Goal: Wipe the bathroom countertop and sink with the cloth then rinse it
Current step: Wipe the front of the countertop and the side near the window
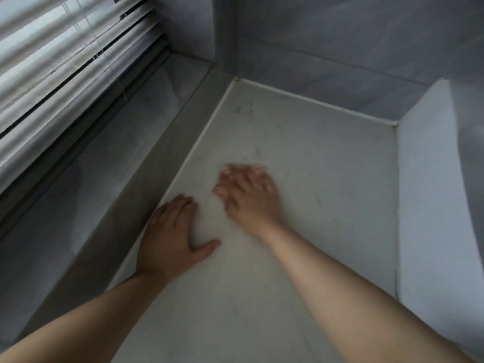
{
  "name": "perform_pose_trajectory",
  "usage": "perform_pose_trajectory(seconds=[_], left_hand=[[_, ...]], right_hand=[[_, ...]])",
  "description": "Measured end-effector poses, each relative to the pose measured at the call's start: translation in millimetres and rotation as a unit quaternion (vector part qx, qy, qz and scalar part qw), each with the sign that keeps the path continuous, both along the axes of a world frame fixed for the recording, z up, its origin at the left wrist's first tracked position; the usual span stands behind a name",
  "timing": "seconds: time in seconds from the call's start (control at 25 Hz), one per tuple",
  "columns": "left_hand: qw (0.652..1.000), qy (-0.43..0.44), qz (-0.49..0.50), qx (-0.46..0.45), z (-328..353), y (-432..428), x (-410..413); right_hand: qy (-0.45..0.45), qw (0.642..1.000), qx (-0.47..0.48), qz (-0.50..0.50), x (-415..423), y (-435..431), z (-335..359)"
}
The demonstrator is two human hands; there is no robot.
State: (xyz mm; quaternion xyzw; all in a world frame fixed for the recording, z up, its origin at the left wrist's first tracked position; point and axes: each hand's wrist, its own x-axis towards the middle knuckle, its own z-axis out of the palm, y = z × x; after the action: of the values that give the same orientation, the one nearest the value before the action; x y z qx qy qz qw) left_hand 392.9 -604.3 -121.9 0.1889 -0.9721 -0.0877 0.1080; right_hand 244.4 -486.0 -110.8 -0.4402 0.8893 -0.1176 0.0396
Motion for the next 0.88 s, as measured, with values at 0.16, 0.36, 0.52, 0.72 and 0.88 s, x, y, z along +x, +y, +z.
perform_pose_trajectory(seconds=[0.16, 0.36, 0.52, 0.72, 0.88], left_hand=[[1.000, -0.003, -0.009, 0.002, -3, -1, -1], [0.999, -0.041, -0.007, -0.010, -1, -1, -3], [0.998, -0.067, -0.007, -0.004, 5, 0, 19], [1.000, -0.014, 0.016, -0.008, -3, 3, 78], [1.000, -0.012, 0.005, -0.028, -6, 1, 74]], right_hand=[[0.036, 0.946, 0.057, -0.317, -39, 129, -16], [-0.040, 0.877, 0.062, -0.474, -21, 116, 1], [-0.047, 0.977, 0.021, -0.205, 25, 2, -1], [-0.089, 0.995, 0.012, -0.038, 74, -85, 4], [-0.036, 0.999, 0.012, 0.006, 73, -25, 0]])
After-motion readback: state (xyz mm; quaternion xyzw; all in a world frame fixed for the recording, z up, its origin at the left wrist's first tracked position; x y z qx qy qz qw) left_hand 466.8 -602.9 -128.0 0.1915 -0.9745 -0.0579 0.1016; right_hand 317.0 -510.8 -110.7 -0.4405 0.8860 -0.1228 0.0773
